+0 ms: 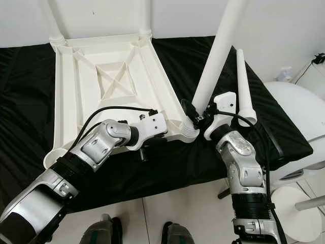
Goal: Building children table
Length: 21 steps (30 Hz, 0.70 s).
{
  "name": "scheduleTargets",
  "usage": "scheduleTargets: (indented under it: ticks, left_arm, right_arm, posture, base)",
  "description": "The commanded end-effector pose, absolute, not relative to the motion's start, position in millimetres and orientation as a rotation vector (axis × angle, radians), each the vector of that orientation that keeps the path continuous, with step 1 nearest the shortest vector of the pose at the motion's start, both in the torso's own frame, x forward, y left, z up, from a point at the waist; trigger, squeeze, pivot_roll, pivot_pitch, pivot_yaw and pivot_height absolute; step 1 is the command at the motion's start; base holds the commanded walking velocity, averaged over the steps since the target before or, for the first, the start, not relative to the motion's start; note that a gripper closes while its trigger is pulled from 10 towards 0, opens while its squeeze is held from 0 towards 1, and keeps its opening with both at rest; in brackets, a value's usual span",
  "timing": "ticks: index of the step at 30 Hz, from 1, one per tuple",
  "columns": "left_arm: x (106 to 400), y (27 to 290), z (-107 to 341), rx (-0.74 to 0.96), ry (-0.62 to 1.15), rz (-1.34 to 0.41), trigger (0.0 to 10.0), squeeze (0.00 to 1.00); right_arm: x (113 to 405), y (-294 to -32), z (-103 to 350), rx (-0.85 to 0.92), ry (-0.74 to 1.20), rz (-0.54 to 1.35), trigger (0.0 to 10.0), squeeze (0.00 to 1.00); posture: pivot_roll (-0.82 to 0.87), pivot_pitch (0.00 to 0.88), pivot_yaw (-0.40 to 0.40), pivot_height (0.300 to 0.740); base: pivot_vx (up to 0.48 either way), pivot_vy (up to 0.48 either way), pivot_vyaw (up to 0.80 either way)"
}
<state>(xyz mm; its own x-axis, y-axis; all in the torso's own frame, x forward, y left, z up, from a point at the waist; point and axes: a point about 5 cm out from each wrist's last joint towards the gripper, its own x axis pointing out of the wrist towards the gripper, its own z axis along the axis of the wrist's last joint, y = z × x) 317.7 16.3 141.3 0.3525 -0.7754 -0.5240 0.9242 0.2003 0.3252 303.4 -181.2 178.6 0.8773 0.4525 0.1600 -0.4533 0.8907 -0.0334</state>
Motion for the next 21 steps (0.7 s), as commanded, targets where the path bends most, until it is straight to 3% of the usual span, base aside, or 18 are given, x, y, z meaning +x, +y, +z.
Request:
scheduleTargets:
  ticks: [1, 21]
  left_arm:
    - [322, 26, 134, 0.688, 0.299, -1.135, 10.0, 0.00]
    - [322, 27, 138, 0.688, 0.285, -1.138, 10.0, 0.00]
  right_arm:
    - [303, -187, 160, 0.018, -0.083, 0.440, 10.0, 0.00]
    - [303, -186, 146, -0.034, -0.059, 0.444, 10.0, 0.00]
  posture:
    - [-0.04, 0.110, -0.028, 0.740]
    - [-0.03, 0.109, -0.021, 0.740]
  base:
    - [0.000, 0.000, 0.00]
    - [0.000, 0.000, 0.00]
